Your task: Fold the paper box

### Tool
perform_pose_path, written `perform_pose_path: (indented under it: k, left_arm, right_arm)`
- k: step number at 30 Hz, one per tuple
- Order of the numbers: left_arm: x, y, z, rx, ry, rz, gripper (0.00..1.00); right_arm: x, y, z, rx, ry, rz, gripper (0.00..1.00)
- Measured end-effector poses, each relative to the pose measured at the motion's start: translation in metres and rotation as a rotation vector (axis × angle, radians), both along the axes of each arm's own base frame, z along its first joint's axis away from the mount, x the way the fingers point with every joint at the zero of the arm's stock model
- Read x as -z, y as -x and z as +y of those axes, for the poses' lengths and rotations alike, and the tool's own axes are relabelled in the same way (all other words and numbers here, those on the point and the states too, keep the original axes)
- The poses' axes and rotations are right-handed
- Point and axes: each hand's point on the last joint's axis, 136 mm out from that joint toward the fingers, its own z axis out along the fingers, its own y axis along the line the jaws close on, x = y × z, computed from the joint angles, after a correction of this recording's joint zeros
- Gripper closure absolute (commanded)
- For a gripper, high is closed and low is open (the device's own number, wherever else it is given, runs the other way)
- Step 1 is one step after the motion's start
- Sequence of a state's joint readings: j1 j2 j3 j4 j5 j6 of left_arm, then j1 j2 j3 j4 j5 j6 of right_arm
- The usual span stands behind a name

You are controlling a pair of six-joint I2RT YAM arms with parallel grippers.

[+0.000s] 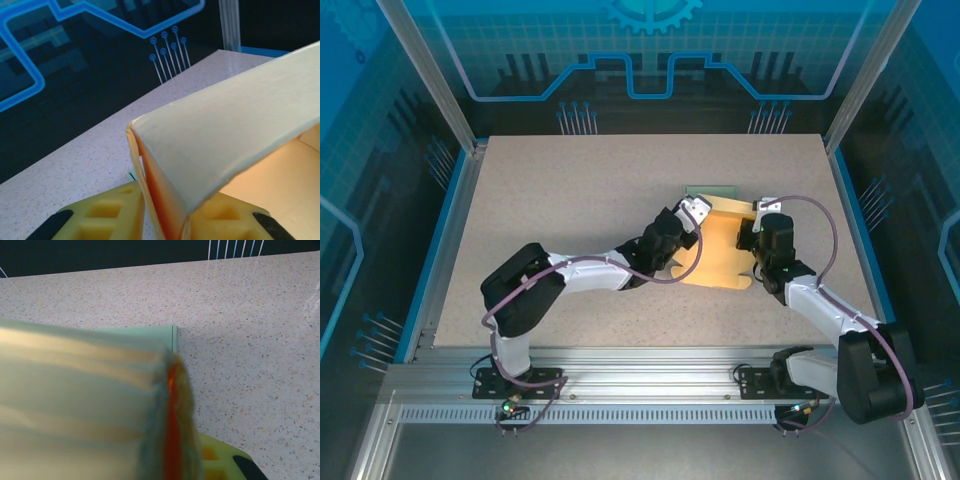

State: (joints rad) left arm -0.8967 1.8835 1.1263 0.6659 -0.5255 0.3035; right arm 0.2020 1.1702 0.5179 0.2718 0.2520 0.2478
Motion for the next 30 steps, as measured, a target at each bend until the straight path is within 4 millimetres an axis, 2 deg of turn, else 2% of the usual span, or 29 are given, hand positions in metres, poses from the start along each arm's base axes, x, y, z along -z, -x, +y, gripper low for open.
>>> perform_pose_path:
  k: [5,9,13,16,18,20,25,28,30]
  left_arm:
    - [-0.005,-0.003,0.007,-0.084,0.014,-0.034,0.82]
    - [-0.013,-0.002,0.027,-0.164,0.039,-0.034,0.82]
    - [-0.027,0.011,0.058,-0.227,0.083,0.016,0.81]
    - [-0.04,0.025,0.074,-0.238,0.124,0.088,0.81]
    - [-0.041,0.034,0.081,-0.238,0.133,0.142,0.82]
    - [-0.033,0.043,0.088,-0.243,0.12,0.21,0.82]
    - [0.013,0.065,0.102,-0.265,0.031,0.406,0.85]
    - [0.033,0.076,0.112,-0.286,-0.001,0.493,0.87]
    - [0.042,0.078,0.117,-0.295,0.001,0.542,0.87]
  right_arm:
    - [0.001,0.006,0.011,-0.006,-0.038,0.025,1.0]
    - [-0.007,0.017,0.036,-0.028,-0.048,0.061,1.0]
    - [-0.022,0.032,0.071,-0.055,-0.064,0.121,1.0]
    - [-0.035,0.043,0.087,-0.05,-0.09,0.173,1.0]
    - [-0.037,0.049,0.095,-0.044,-0.096,0.21,1.0]
    - [-0.029,0.059,0.102,-0.045,-0.091,0.262,1.0]
    - [0.0,0.086,0.114,-0.049,-0.041,0.416,1.0]
    - [0.013,0.098,0.121,-0.055,-0.011,0.48,1.0]
    - [0.017,0.102,0.126,-0.062,0.005,0.51,0.93]
